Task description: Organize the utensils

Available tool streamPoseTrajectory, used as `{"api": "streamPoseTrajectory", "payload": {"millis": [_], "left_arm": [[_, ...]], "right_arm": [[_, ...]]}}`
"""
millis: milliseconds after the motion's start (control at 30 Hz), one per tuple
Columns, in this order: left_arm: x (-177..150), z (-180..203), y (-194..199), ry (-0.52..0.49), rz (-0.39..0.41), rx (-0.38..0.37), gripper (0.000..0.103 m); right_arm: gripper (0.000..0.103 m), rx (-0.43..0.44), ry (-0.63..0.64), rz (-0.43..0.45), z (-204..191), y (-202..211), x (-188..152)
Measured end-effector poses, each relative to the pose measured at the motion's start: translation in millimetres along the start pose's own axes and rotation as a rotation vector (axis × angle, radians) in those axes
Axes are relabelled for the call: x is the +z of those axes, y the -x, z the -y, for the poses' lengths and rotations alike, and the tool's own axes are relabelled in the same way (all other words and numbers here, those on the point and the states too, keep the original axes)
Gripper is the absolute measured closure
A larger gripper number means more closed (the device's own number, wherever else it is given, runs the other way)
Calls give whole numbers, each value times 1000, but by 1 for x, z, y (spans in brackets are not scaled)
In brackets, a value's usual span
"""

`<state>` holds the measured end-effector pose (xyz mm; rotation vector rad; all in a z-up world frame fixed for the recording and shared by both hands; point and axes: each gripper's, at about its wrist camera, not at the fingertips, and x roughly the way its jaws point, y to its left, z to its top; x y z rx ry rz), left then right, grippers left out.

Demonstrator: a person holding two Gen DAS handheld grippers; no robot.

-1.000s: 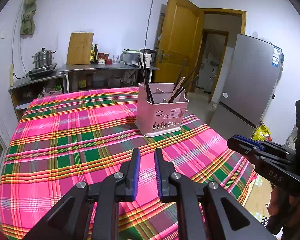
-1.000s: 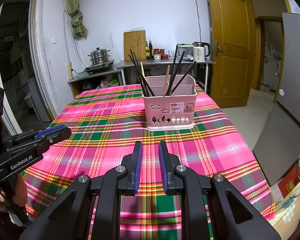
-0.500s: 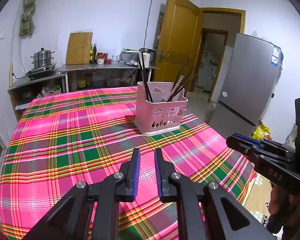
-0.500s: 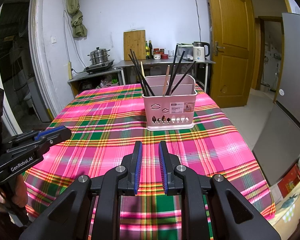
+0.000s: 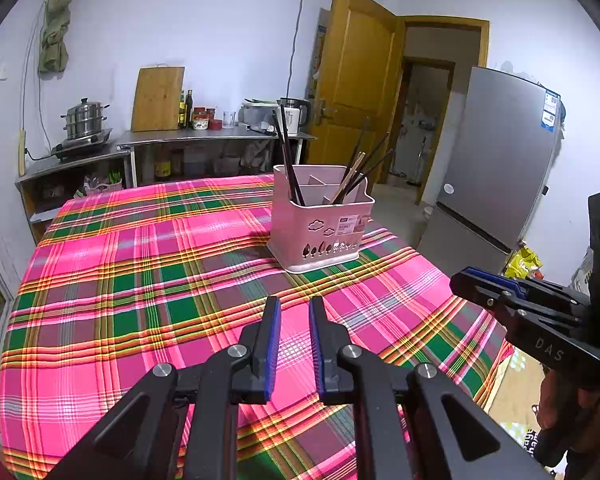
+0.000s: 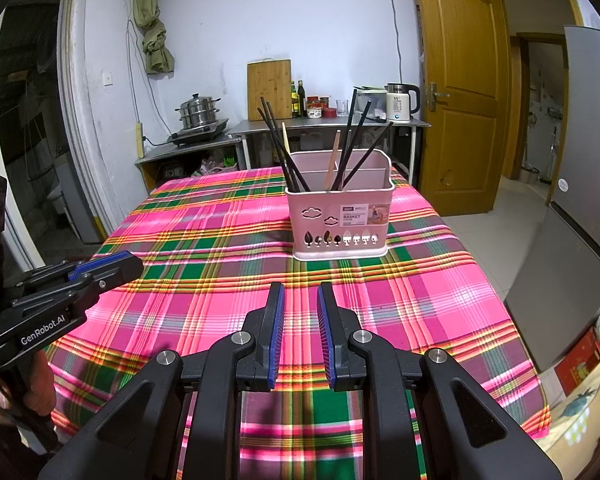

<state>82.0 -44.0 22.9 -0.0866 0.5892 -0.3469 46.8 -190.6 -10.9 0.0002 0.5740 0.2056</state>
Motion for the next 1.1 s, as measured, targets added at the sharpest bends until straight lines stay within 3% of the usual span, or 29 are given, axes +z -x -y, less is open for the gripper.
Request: {"api": "streamPoseTrajectory", "payload": {"millis": [1100], "left_arm": [[-1, 3, -1, -8, 11, 3, 89]], "right_arm": [[86, -1, 2, -1, 0, 0, 1]]}}
